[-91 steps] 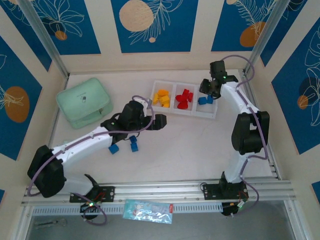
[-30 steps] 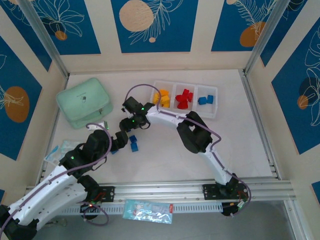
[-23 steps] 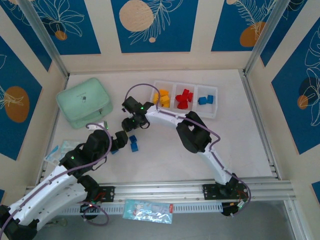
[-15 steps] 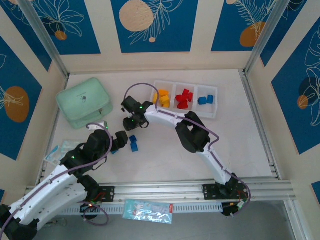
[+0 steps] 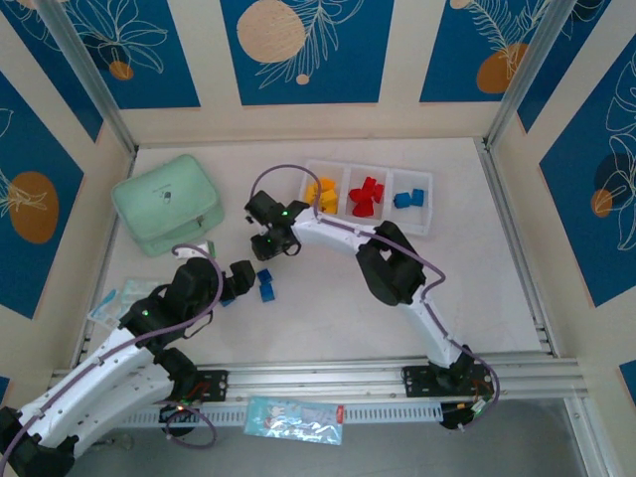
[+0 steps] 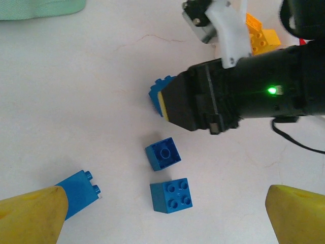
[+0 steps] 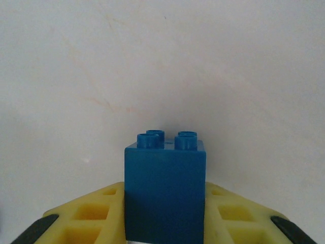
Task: Sort the legos into containers by color
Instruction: Pick up the lego from the center of the table, then place the lego in the container.
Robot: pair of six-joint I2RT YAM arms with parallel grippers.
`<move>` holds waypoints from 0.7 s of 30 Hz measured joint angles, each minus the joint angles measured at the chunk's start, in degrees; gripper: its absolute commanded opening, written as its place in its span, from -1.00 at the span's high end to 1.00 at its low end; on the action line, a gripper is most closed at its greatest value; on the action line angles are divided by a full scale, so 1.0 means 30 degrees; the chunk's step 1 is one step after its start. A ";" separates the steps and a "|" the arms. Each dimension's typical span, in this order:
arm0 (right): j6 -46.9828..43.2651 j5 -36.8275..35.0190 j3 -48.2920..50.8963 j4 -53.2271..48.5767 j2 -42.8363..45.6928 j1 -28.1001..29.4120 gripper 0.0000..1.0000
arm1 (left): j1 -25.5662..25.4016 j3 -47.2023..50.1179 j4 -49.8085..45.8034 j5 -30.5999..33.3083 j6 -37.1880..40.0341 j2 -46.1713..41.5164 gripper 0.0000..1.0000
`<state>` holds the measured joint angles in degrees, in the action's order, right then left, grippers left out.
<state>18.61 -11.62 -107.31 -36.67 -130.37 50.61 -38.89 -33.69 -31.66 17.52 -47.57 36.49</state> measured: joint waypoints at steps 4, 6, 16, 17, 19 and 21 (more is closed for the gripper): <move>0.0291 -0.0007 0.2288 0.0168 0.2790 -0.0539 0.46 | 0.0000 -0.0066 0.0364 -0.0481 0.0146 0.0189 -0.99; 0.0619 -0.0044 0.3636 0.0495 0.4503 -0.1056 0.46 | 0.0007 -0.0284 0.0656 -0.0925 0.0379 0.0619 -0.99; 0.1982 -0.0612 0.9755 0.0867 1.1358 -0.4911 0.45 | 0.0007 -0.1515 0.2929 -0.3803 0.1020 0.4073 -0.99; 0.2106 -0.0648 1.0251 0.0845 1.1810 -0.5391 0.45 | 0.0007 -0.1610 0.3271 -0.4138 0.1020 0.4517 -0.99; 0.2273 -0.0656 1.1147 0.0801 1.2611 -0.6448 0.45 | 0.0000 -0.1836 0.3840 -0.4750 0.1027 0.5442 -0.99; 0.2397 -0.0648 1.1941 0.0750 1.3347 -0.7650 0.44 | -0.0080 -0.2120 0.4517 -0.5355 0.1027 0.6470 -0.99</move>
<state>25.80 -13.56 -71.48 -34.41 -90.32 27.66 -39.13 -40.05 -18.11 1.45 -44.49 55.90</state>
